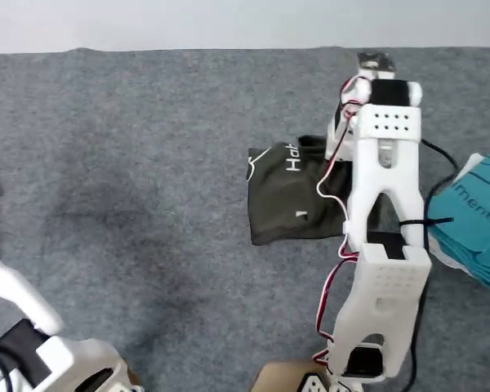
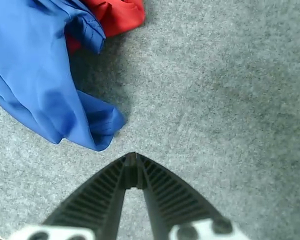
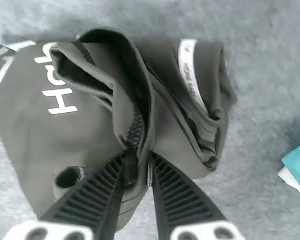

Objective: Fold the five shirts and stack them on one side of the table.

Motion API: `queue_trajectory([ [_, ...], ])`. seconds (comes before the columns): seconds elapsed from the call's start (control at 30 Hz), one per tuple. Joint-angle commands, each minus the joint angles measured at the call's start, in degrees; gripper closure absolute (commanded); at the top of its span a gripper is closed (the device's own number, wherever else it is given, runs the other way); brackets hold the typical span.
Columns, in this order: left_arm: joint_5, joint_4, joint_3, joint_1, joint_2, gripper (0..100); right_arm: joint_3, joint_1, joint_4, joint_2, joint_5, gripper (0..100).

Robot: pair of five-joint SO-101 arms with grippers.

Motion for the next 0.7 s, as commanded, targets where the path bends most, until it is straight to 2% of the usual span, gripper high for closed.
queue_trajectory([
  [0.0,0.44,1.05,-2.15,0.35,-2.81,100,1.14,1.63,1.71,-4.35,1.32,98.9],
  [0.23,0.44,1.14,-2.15,0.09,-2.81,100,2.99,3.12,0.92,-4.35,1.67,95.4],
  [0.4,0.44,1.14,-2.15,0.0,-2.81,100,2.9,3.21,1.54,-4.7,1.67,70.8],
  [0.47,0.44,1.14,-2.15,0.0,-2.81,100,2.46,3.12,1.63,-5.05,1.76,66.1],
  [0.67,0.44,1.14,-2.15,0.0,-2.81,100,1.23,1.71,1.8,-10.59,1.76,66.0],
])
